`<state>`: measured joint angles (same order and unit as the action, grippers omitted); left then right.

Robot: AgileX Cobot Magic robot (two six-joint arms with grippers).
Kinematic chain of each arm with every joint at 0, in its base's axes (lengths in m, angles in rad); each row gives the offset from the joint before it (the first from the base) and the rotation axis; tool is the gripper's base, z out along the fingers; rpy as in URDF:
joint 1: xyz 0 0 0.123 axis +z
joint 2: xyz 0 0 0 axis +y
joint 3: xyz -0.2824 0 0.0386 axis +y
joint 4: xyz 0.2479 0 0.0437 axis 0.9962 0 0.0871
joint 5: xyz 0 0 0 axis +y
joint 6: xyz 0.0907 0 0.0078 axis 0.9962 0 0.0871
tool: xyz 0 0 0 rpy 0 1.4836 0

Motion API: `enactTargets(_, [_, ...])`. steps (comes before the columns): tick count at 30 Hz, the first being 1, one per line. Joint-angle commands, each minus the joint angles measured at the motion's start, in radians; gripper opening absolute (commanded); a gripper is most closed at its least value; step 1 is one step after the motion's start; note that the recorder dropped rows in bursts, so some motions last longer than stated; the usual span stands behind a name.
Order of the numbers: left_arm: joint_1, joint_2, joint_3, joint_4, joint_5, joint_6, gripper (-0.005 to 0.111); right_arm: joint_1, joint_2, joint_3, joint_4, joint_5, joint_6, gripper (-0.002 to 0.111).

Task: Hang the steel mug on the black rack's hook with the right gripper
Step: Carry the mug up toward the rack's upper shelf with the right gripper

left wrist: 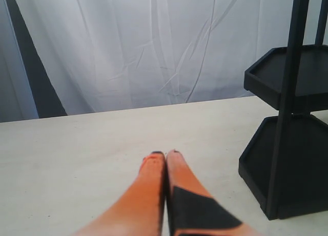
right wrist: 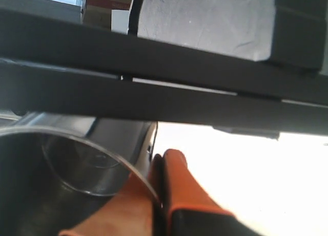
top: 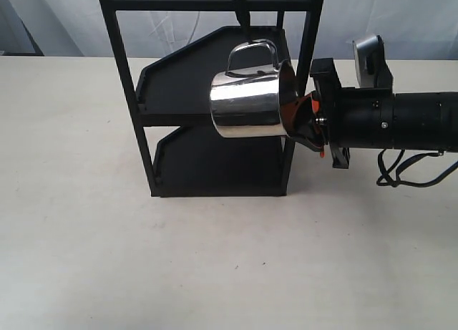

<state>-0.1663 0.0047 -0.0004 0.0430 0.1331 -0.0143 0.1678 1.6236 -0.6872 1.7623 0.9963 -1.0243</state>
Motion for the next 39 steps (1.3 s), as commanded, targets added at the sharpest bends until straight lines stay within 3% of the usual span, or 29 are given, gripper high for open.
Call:
enactTargets(1, [-0.005, -0.005, 0.000, 0.003, -0.005, -0.002, 0.002, -0.009, 0.009, 0.005, -0.018, -0.090, 0.004, -0.001])
enactTargets(23, [-0.005, -0.005, 0.000, 0.003, -0.005, -0.002, 0.002, -0.009, 0.009, 0.005, -0.018, -0.218, 0.003, -0.001])
enactTargets(29, [-0.005, -0.005, 0.000, 0.003, -0.005, -0.002, 0.002, -0.009, 0.009, 0.005, -0.018, -0.171, 0.003, -0.001])
enactTargets(34, [-0.005, -0.005, 0.000, 0.003, -0.005, -0.002, 0.002, -0.009, 0.009, -0.030, -0.018, 0.020, 0.005, -0.001])
enactTargets(39, [-0.005, -0.005, 0.000, 0.003, -0.005, -0.002, 0.002, -0.009, 0.006, -0.036, -0.018, -0.007, 0.013, -0.001])
